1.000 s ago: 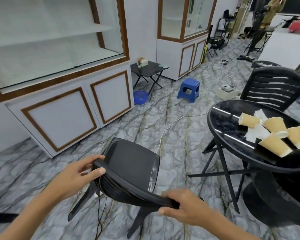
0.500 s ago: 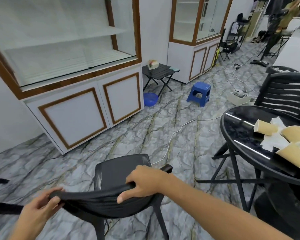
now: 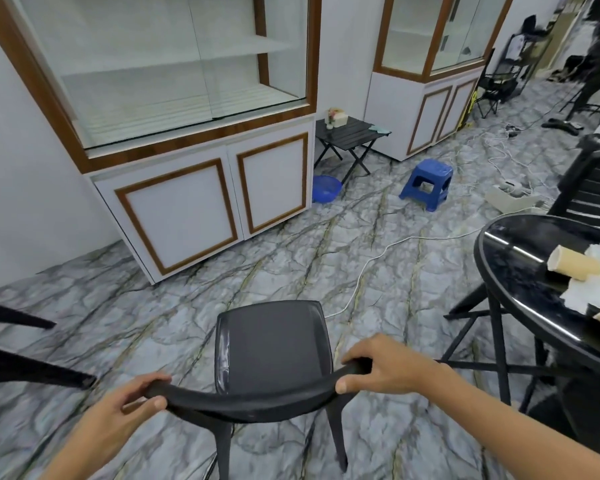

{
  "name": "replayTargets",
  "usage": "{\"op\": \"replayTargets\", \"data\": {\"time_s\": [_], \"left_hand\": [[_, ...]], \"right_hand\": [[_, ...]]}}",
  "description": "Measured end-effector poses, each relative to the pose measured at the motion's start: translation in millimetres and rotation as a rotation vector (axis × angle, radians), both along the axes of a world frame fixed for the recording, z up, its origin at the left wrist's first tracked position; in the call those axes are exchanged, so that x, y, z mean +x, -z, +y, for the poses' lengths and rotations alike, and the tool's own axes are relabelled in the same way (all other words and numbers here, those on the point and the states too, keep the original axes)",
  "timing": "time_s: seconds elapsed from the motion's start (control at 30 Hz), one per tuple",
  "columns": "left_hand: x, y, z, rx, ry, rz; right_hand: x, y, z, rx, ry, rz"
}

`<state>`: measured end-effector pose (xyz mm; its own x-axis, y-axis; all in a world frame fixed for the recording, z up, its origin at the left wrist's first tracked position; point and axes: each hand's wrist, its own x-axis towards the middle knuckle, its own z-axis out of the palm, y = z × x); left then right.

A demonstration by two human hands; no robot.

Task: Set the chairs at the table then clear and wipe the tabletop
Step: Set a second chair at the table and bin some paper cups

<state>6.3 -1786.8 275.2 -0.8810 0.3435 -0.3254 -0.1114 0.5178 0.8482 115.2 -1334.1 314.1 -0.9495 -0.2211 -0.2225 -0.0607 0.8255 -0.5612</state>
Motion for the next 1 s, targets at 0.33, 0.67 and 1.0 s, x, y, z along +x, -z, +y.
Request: {"op": "replayTargets", "data": {"time_s": [0.33, 0.67, 1.0], "left_hand": [[12.0, -23.0, 30.9, -0.062, 0.08, -0.011], [13.5, -42.7, 93.8, -0.061, 0.14, 0.015], [31.0, -37.5, 202.2, -0.006, 0.266, 0.014]], "right_hand": [[22.9, 12.6, -3.1, -0.002, 0.051, 0.12], [78.0, 7.7, 30.0, 0.061, 0.209, 0.143], [158.8, 3.7, 100.1, 0.14, 0.387, 0.057]]}}
